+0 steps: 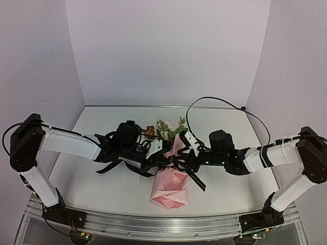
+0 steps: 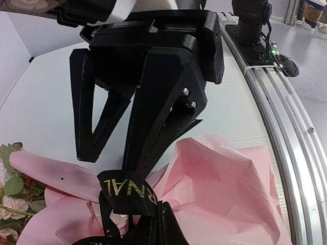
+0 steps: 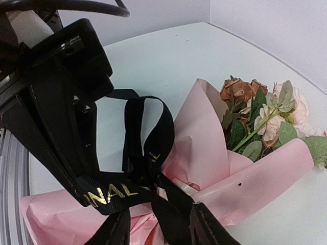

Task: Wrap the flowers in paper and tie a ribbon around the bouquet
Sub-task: Pass from the left arm to the right, then cross the ribbon over the folded bouquet.

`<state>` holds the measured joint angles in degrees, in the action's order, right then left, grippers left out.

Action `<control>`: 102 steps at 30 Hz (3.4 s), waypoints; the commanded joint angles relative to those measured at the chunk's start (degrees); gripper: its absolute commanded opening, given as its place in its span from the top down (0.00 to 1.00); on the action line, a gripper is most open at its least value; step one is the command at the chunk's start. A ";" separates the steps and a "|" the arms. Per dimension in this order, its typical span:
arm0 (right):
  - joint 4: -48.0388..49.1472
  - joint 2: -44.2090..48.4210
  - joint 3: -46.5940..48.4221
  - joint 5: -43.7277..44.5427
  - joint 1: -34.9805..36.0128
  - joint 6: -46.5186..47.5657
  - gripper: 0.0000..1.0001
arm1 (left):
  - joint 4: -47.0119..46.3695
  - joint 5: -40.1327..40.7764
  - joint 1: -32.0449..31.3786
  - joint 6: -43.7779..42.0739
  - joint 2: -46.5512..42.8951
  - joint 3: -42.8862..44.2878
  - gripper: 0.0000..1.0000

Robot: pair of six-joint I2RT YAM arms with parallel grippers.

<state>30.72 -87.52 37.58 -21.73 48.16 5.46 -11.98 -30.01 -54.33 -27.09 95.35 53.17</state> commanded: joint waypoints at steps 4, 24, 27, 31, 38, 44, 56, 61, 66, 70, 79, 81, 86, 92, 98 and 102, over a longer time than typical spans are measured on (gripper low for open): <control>2.86 -2.90 2.79 -5.75 -2.00 4.73 0.55 | 0.51 -1.96 0.25 -1.75 -2.28 0.06 0.97; 9.01 -7.00 5.30 -16.68 -3.51 -0.41 0.57 | -1.84 -0.14 0.34 -0.78 -2.16 -1.29 0.97; 9.85 -7.26 5.77 -17.59 -3.50 -3.39 0.72 | -2.44 0.17 0.34 -0.30 -1.95 -1.23 0.97; 9.91 -6.17 4.09 -15.41 -3.44 -5.01 0.99 | -3.63 1.40 0.44 0.54 -2.04 -1.41 0.95; 7.53 -1.21 0.12 -9.92 -3.33 -12.00 1.00 | -5.48 2.70 0.48 3.13 -3.02 -2.20 0.76; -7.08 4.36 0.47 -4.50 -0.77 -11.85 1.00 | -7.17 4.63 0.59 6.46 -7.75 -4.06 0.59; -28.80 4.86 7.32 8.31 5.16 -20.16 1.00 | 1.66 5.12 9.16 16.26 -4.28 7.88 0.64; -32.80 1.72 11.91 11.02 6.02 -28.03 1.00 | 9.47 2.93 10.20 13.48 3.85 16.07 0.69; -36.59 0.36 14.88 12.77 6.14 -33.06 1.00 | 14.01 2.49 9.24 11.42 3.88 15.74 0.71; -38.87 0.20 15.56 14.32 6.29 -35.93 1.00 | 16.84 5.06 7.48 10.49 3.02 14.27 0.72; -41.30 -0.51 16.81 14.99 7.17 -36.76 1.00 | 17.85 8.63 4.56 13.29 1.20 9.63 0.79; -42.29 -0.70 17.32 15.24 7.41 -36.58 1.00 | 17.82 9.56 3.83 14.39 0.36 8.39 0.81; -44.82 -1.61 18.77 15.76 7.72 -36.74 1.00 | 16.48 12.80 1.93 19.08 -3.00 4.02 0.86; -45.60 -2.83 19.91 16.36 7.86 -36.74 1.00 | 15.33 15.49 0.98 23.38 -7.17 -0.52 0.88; -47.27 -3.95 21.30 16.31 8.18 -36.36 1.00 | 16.16 14.94 0.97 23.73 -11.25 2.38 0.82; -47.25 -4.29 21.17 16.61 8.37 -37.50 1.00 | 16.53 12.73 0.98 20.63 -10.33 6.80 0.76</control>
<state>-15.52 -90.92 56.70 -6.77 55.98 -31.16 6.15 -15.87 -53.41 -4.43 86.50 53.97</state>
